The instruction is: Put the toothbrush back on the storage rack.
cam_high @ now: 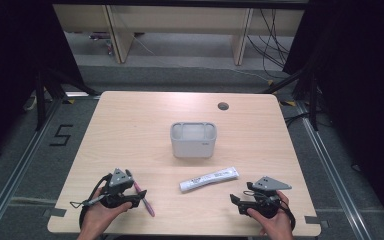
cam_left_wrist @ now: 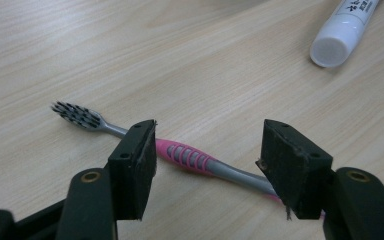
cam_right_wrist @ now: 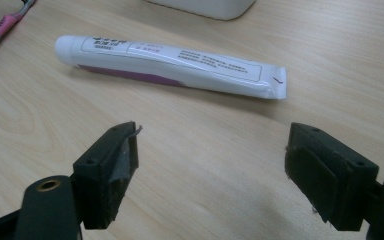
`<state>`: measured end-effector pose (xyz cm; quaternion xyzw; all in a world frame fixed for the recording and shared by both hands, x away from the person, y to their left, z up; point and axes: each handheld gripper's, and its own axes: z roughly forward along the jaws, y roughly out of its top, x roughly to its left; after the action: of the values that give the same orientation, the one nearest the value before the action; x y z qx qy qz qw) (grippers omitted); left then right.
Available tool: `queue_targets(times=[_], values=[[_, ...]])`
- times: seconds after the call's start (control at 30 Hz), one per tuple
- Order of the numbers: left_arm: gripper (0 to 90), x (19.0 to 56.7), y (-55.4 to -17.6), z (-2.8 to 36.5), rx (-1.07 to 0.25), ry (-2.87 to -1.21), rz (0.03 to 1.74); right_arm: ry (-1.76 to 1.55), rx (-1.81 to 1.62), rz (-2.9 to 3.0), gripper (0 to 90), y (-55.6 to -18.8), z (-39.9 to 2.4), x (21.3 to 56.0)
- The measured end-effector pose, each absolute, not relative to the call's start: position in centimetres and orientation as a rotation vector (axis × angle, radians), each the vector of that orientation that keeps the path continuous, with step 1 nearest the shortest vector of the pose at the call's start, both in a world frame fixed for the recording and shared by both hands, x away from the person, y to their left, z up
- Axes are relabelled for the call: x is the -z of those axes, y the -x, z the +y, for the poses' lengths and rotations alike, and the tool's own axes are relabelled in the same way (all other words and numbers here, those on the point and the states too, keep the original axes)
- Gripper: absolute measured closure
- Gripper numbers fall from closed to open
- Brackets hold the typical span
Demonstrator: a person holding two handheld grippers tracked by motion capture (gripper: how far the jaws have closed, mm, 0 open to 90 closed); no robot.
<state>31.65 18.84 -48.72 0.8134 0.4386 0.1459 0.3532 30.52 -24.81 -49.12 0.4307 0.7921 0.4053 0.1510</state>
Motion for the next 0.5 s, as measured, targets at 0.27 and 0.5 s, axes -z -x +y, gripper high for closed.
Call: queue_targets(times=[0.27, 0.5], values=[[43.4, 48.59, -31.9, 18.41, -0.373, -2.118, 1.113, -1.229, -1.163, 2.276, 22.4, -30.54, -24.83, 49.18], [61.9, 48.59, -31.76, 17.92, -0.403, -2.121, 1.046, -1.223, -1.17, 2.275, 22.6, -30.55, -24.81, 49.16]])
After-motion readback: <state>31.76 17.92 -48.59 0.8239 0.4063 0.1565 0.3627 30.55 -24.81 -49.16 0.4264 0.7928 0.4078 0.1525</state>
